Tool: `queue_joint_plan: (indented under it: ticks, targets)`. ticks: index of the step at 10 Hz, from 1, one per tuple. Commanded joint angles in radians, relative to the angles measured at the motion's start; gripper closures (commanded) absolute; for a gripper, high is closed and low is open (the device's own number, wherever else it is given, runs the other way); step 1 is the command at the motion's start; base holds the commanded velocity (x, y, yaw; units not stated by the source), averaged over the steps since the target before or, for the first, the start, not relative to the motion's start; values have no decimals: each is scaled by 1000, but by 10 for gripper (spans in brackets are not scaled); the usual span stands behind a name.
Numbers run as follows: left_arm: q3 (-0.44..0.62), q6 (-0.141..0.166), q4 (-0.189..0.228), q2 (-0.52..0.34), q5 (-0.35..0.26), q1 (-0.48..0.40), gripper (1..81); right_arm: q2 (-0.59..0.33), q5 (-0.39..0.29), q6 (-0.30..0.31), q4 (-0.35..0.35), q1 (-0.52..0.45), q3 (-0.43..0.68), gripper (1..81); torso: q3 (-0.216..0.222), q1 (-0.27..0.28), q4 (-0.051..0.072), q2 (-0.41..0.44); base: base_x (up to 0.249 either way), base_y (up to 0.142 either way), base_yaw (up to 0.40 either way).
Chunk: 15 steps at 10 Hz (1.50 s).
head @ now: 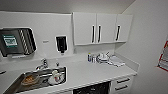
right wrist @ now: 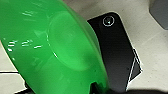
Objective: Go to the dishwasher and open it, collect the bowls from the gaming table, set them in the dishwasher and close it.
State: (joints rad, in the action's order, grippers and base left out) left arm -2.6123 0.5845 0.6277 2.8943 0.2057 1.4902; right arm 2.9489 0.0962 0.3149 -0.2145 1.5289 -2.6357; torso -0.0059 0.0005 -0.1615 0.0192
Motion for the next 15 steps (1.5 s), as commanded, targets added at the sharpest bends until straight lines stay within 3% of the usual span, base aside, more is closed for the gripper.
queue_joint_plan:
  ticks: [1,6,8,12,15]
  targets:
    - [1,3,0,-12,-28,-57,811,-5,-42,-3,-13,-51,7,811,0,0,0,0,81,0,0]
    - [32,3,4,-27,-26,-57,811,-3,-50,-3,-20,-54,7,811,0,0,0,0,0,0,0]
    - [93,3,3,-61,23,-57,811,-6,-56,-2,-25,-60,17,811,0,0,0,0,0,0,0]
    - [248,3,7,-156,23,-57,811,-115,-44,6,-19,-48,219,811,0,0,0,0,0,0,0]
    - [374,2,9,-231,24,-57,811,-140,-41,9,-14,-45,246,811,0,0,0,0,0,0,0]
